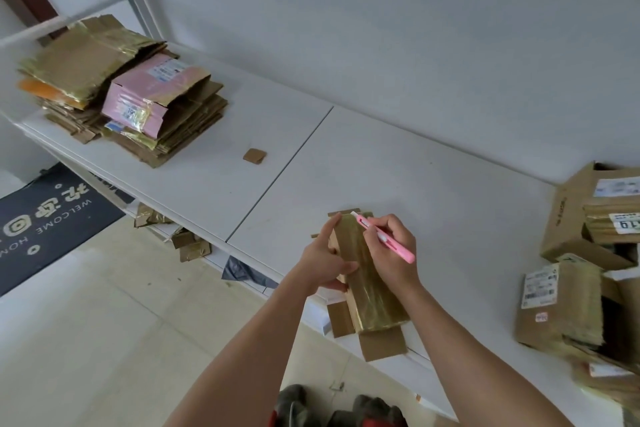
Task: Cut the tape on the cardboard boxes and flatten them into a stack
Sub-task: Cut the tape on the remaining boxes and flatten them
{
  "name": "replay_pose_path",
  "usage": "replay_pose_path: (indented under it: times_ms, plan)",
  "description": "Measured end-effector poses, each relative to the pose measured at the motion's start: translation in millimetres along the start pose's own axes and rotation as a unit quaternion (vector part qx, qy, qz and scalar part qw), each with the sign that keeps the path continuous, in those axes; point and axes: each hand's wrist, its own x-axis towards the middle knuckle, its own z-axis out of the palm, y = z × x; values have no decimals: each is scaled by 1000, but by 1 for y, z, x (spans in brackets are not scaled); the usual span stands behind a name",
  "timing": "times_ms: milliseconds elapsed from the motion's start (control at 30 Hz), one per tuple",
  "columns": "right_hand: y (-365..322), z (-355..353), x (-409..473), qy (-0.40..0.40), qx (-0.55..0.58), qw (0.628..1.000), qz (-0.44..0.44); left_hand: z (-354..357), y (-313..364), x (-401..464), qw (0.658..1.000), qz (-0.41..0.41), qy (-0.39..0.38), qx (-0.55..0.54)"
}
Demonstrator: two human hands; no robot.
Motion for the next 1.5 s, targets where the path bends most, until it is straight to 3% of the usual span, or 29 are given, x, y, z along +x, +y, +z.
replay_pose_path:
  times_ms: [433, 1033, 1233, 1500]
  plan:
    - [1, -3, 5, -48, -102, 989, -96, 0, 2, -2, 1000, -5, 0, -3]
    - [5, -29, -34, -112, -81, 986, -94, 4, 3, -4, 1000, 19, 16, 6]
    - [6, -54, -71, -148, -53, 987, -40, 5, 3, -4, 1000, 18, 21, 8]
    - [6, -80, -128, -133, -108, 983, -62, 8, 5, -5, 999, 21, 29, 25]
